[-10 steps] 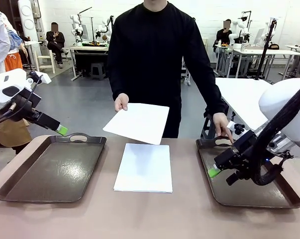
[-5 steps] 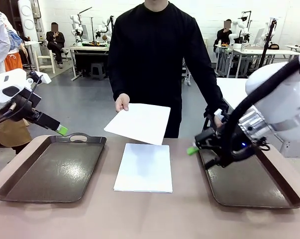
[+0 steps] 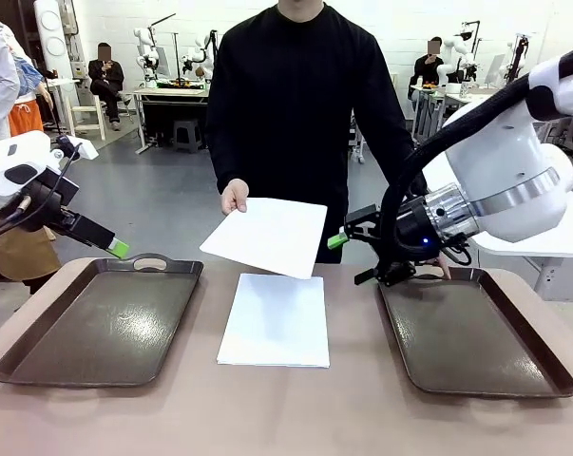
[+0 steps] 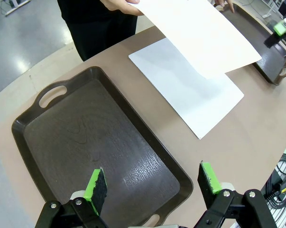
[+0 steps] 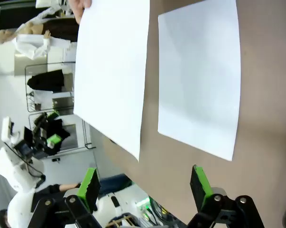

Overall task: Sort the A4 documents.
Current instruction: Receive the A4 Paper.

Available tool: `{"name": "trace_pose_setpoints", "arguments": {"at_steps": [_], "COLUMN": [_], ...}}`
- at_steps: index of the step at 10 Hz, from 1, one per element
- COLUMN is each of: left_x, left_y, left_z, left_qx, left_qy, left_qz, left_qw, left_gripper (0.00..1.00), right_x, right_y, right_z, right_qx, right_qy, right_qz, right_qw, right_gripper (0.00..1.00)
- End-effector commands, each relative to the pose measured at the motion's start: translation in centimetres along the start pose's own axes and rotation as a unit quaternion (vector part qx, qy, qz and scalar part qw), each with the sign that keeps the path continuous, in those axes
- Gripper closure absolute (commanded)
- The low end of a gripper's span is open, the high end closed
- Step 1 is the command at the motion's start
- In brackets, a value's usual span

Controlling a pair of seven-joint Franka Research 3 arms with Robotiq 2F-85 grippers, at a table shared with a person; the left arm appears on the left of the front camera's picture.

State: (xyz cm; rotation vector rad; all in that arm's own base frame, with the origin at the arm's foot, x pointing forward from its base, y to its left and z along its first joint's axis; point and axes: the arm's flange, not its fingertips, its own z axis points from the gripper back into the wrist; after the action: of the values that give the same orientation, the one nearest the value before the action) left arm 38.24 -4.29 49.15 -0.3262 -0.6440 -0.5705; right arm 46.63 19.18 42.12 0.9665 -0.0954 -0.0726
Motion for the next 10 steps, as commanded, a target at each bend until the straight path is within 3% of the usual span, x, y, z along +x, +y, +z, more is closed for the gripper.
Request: {"name": "trace_pose_setpoints", "arguments": {"at_steps": [1,7,10], "left_x": [-0.1,-0.1,-0.1], "left_y": [0.2,0.2,0.2], "left_z": [0.0,0.0,0.0], "left_qx": [-0.003,-0.003,-0.003], "left_qy": [-0.002,-0.002,-0.002], "left_qz": [0.001,0.001,0.001], "left_qw": [1.000,1.000,1.000], "left_gripper": [0.00,0.00,0.00], "right_x": [1.9,5.7,7.2], "right_y": [-0.5,-1.4,-2.1], "right_z": [-2.0,-4.5,-5.4], "right_qx": [0.014,0.097,0.139], "right_qy": [-0.017,-0.008,-0.009], "right_qz": [-0.034,-0.108,-0.110], "right_qw": [0.999,0.989,0.984], "right_gripper": [0.00,0.00,0.00]}}
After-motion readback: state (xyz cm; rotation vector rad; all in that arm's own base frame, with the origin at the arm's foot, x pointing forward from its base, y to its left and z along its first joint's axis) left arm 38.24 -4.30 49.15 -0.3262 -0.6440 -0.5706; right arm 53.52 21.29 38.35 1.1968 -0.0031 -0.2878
